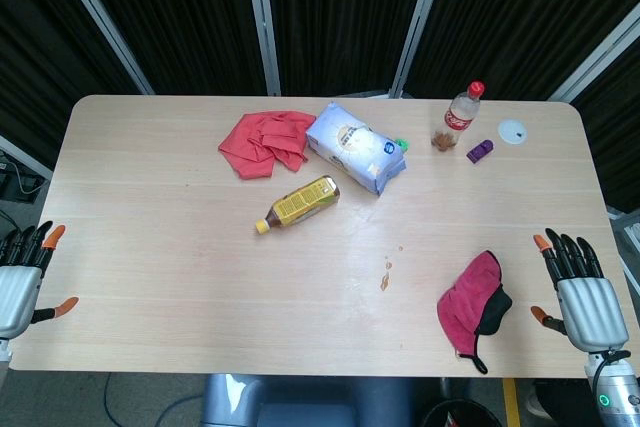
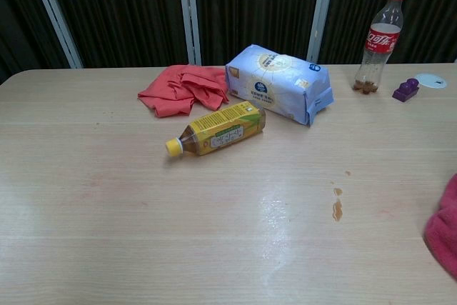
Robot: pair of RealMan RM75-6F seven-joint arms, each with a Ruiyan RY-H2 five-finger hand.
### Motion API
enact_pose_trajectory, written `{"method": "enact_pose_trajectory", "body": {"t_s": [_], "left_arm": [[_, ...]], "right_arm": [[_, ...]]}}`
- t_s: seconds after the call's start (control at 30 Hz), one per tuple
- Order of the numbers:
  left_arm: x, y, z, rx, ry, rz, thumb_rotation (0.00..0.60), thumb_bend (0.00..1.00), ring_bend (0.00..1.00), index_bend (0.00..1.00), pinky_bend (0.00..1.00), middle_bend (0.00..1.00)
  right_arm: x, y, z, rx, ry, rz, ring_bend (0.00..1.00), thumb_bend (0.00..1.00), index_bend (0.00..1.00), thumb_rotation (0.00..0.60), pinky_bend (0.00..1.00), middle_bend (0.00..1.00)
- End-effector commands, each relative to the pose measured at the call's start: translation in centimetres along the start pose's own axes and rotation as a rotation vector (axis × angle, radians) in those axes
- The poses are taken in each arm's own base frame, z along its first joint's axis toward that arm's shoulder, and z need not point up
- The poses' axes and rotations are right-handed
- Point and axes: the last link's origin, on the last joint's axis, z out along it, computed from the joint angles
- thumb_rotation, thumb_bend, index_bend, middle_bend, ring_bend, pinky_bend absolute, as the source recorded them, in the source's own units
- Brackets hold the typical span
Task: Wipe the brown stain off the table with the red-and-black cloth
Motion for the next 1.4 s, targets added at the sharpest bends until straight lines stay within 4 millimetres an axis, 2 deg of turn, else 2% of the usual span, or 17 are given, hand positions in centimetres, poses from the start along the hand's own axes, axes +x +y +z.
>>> {"method": "enact_pose_trajectory", "body": {"t_s": [0.03, 0.77, 0.93, 1.07, 1.3, 1.4], "left_arm": [[0.0, 0.0, 0.0, -0.001, -0.001, 0.002, 0.515, 0.00, 0.00, 0.00, 0.00, 0.00], [0.0, 0.2, 0.0, -0.001, -0.001, -0.015, 0.524, 0.00, 0.00, 0.00, 0.00, 0.00], [0.0, 0.2, -0.1, -0.001, 0.002, -0.020, 0.531, 0.00, 0.00, 0.00, 0.00, 0.00], [0.1, 0.2, -0.1, 0.000, 0.007, -0.029, 0.534, 0.00, 0.00, 0.00, 0.00, 0.00], [0.1, 0.2, -0.1, -0.003, 0.013, -0.027, 0.543, 0.00, 0.00, 0.00, 0.00, 0.00], [0.0, 0.1, -0.1, -0.001, 0.010, -0.031, 0.548, 0.00, 0.00, 0.00, 0.00, 0.00]], "right_arm": [[0.0, 0.0, 0.0, 0.000, 0.002, 0.000, 0.00, 0.00, 0.00, 0.600, 0.04, 0.00], [-0.2, 0.0, -0.1, -0.011, -0.047, 0.028, 0.00, 0.00, 0.00, 0.600, 0.04, 0.00], [-0.4, -0.5, -0.3, -0.015, -0.081, 0.055, 0.00, 0.00, 0.00, 0.600, 0.04, 0.00], [-1.8, -3.1, -0.3, -0.019, -0.188, 0.109, 0.00, 0.00, 0.00, 0.600, 0.04, 0.00], [-3.7, -6.8, 0.9, -0.056, -0.230, 0.141, 0.00, 0.00, 0.00, 0.600, 0.04, 0.00], [-5.2, -8.2, 1.5, -0.073, -0.254, 0.161, 0.00, 0.00, 0.00, 0.600, 0.04, 0.00]]}}
